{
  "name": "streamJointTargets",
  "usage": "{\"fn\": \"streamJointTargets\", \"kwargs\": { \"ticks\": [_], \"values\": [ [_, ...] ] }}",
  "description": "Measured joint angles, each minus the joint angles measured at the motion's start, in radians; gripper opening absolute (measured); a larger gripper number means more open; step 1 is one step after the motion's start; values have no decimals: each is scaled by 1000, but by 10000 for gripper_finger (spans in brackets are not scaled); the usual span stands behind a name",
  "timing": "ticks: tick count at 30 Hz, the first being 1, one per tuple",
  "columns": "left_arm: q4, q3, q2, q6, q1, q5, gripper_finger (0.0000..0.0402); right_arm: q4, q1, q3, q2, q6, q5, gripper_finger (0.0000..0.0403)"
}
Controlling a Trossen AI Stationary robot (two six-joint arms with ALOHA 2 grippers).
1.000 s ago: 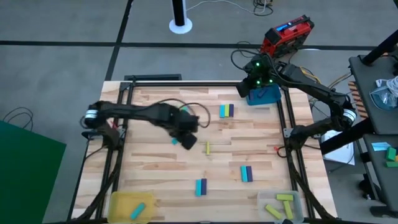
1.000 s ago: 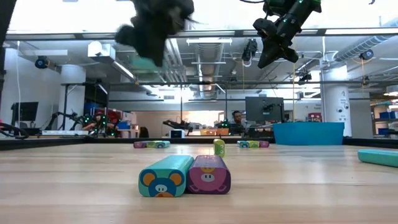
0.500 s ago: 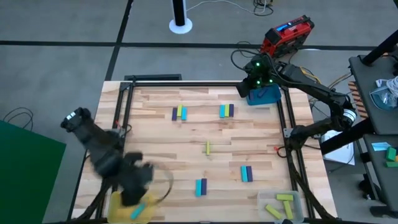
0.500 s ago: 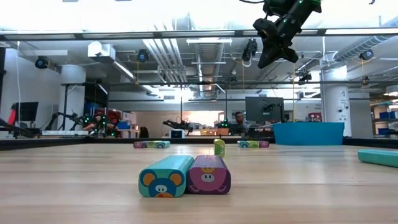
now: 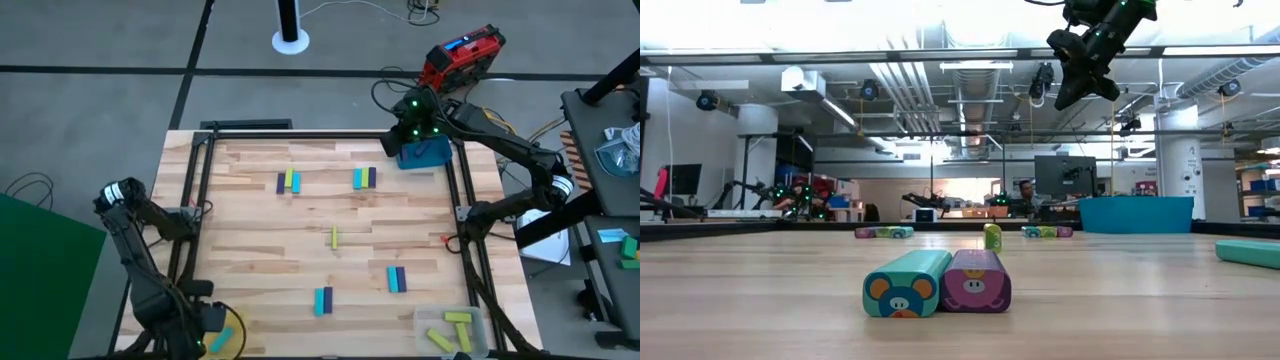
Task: Sort blocks
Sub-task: Put the light blue block into the yellow bin
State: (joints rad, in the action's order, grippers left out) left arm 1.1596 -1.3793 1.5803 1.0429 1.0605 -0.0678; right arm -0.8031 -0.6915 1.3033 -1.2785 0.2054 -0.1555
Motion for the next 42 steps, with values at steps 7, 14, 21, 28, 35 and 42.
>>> {"fn": "streamJointTargets", "kwargs": {
  "ticks": [7, 14, 21, 28, 35, 42],
  "values": [
    [-41, 123, -1, 33, 0, -54, 90, 0, 0, 0, 0, 2, 0, 13],
    [-119, 147, -2, 65, 1, -126, 112, 0, 0, 0, 0, 3, 0, 13],
    [-95, 94, 3, 81, 3, -124, 124, 9, 0, 0, 0, 3, 0, 13],
    [40, 16, 3, 81, -2, -97, 143, 31, 0, 0, 0, 5, 0, 13],
    [160, -79, -5, 94, -105, 120, 136, 38, 0, 0, -1, 30, 0, 13],
    [161, -49, -45, 96, -302, 303, 120, 138, 0, 0, -1, 31, 0, 13]
  ]
}}
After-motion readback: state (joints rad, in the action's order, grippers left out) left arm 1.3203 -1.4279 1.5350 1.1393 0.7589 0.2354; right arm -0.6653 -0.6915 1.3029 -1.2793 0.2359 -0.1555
